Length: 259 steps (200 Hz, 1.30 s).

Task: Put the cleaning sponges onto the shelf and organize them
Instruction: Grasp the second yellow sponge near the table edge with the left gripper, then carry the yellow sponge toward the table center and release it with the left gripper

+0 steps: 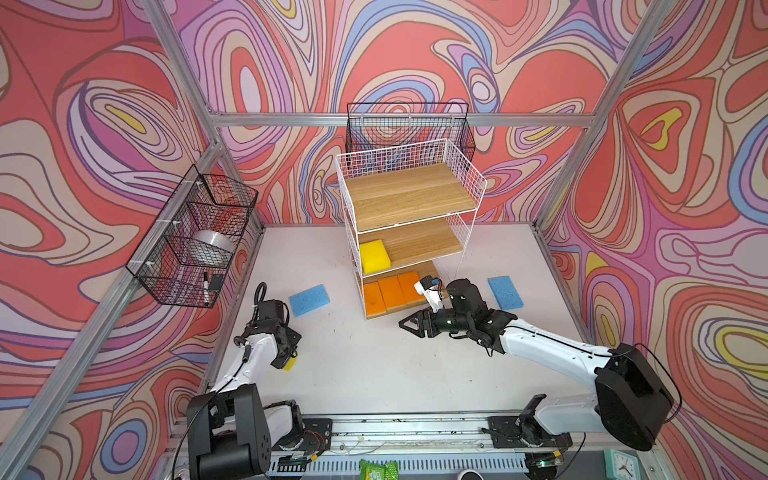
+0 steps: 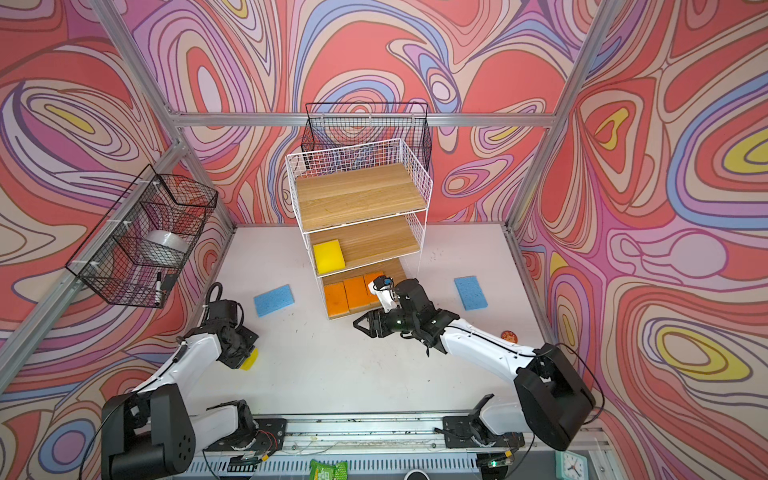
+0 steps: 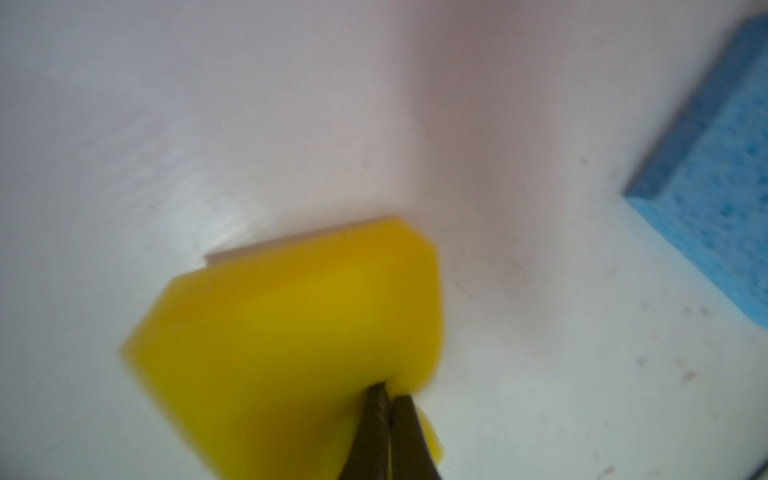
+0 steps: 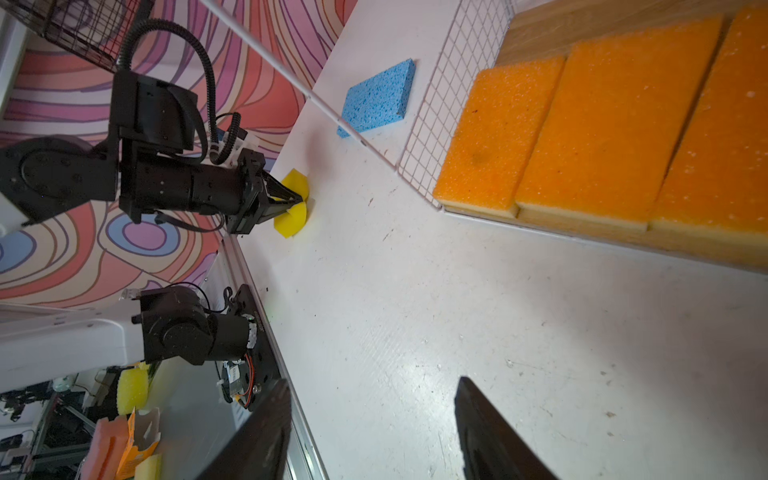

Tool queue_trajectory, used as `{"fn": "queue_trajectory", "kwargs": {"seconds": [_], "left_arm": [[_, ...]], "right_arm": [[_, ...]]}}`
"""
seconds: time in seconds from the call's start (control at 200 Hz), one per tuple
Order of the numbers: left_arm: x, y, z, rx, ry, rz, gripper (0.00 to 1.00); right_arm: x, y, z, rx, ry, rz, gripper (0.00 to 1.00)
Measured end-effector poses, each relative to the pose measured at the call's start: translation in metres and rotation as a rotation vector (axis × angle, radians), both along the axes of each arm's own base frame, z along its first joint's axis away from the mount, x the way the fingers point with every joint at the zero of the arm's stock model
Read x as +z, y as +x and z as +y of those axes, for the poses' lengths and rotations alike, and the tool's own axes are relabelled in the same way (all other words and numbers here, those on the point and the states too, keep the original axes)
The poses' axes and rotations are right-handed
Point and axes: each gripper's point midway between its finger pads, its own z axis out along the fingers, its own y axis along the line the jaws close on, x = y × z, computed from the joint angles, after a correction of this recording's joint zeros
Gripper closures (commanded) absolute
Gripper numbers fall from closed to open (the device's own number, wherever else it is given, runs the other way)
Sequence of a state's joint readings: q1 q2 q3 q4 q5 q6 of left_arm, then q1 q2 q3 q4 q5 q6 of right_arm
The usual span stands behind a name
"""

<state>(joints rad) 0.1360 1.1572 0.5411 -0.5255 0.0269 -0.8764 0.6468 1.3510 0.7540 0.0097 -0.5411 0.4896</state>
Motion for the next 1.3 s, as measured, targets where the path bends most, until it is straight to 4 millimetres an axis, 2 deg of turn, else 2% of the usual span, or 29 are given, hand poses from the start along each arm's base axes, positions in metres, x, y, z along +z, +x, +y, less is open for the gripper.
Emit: {"fn": "queue_trajectory", "kwargs": {"seconds": [0.175,0.305,0.37,0.541,0.721,0.761,0.801,1.001,1.076,1.122,1.142,1.172,1.297], "left_arm": [[0.011,0.005,-0.063,-0.222,-0.033,-0.052,1.0],[0.01,-0.008,-0.118,-0.409,-0.034,-0.051,1.0],[0.007,-0.016,-0.14,-0.478,-0.027,-0.036,1.0],[-0.002,-0.03,-0.191,-0.604,-0.005,-0.002,1.0],[-0.002,-0.024,-0.247,-0.683,-0.021,-0.016,0.99],[-0.002,-0.022,-0.256,-0.693,-0.029,-0.024,0.95],[-0.002,-0.021,-0.264,-0.7,-0.035,-0.031,0.86],[0.005,-0.016,-0.287,-0.73,-0.07,-0.074,0.31],[0.01,-0.015,-0.292,-0.741,-0.084,-0.095,0.16],[0.015,-0.015,-0.294,-0.746,-0.091,-0.108,0.12],[0.017,-0.015,-0.294,-0.749,-0.096,-0.116,0.05],[0.022,-0.014,-0.295,-0.756,-0.098,-0.128,0.01],[0.043,-0.013,-0.293,-0.767,-0.105,-0.184,0.0]], "right_arm": [[-0.016,-0.001,-0.02,-0.067,-0.014,0.06,0.35],[-0.024,-0.008,-0.036,-0.114,-0.024,0.088,0.34],[-0.029,-0.01,-0.043,-0.139,-0.028,0.102,0.34],[-0.043,-0.009,-0.057,-0.197,-0.05,0.151,0.34],[-0.049,-0.008,-0.068,-0.239,-0.071,0.179,0.32],[-0.049,-0.008,-0.069,-0.244,-0.073,0.18,0.32],[-0.049,-0.008,-0.07,-0.248,-0.076,0.183,0.31],[-0.052,-0.009,-0.071,-0.255,-0.082,0.19,0.31],[-0.054,-0.009,-0.072,-0.259,-0.088,0.194,0.32],[-0.056,-0.008,-0.073,-0.262,-0.092,0.196,0.32],[-0.057,-0.008,-0.073,-0.264,-0.094,0.198,0.32],[-0.058,-0.008,-0.073,-0.265,-0.098,0.2,0.32],[-0.065,-0.007,-0.073,-0.27,-0.111,0.219,0.33]]}}
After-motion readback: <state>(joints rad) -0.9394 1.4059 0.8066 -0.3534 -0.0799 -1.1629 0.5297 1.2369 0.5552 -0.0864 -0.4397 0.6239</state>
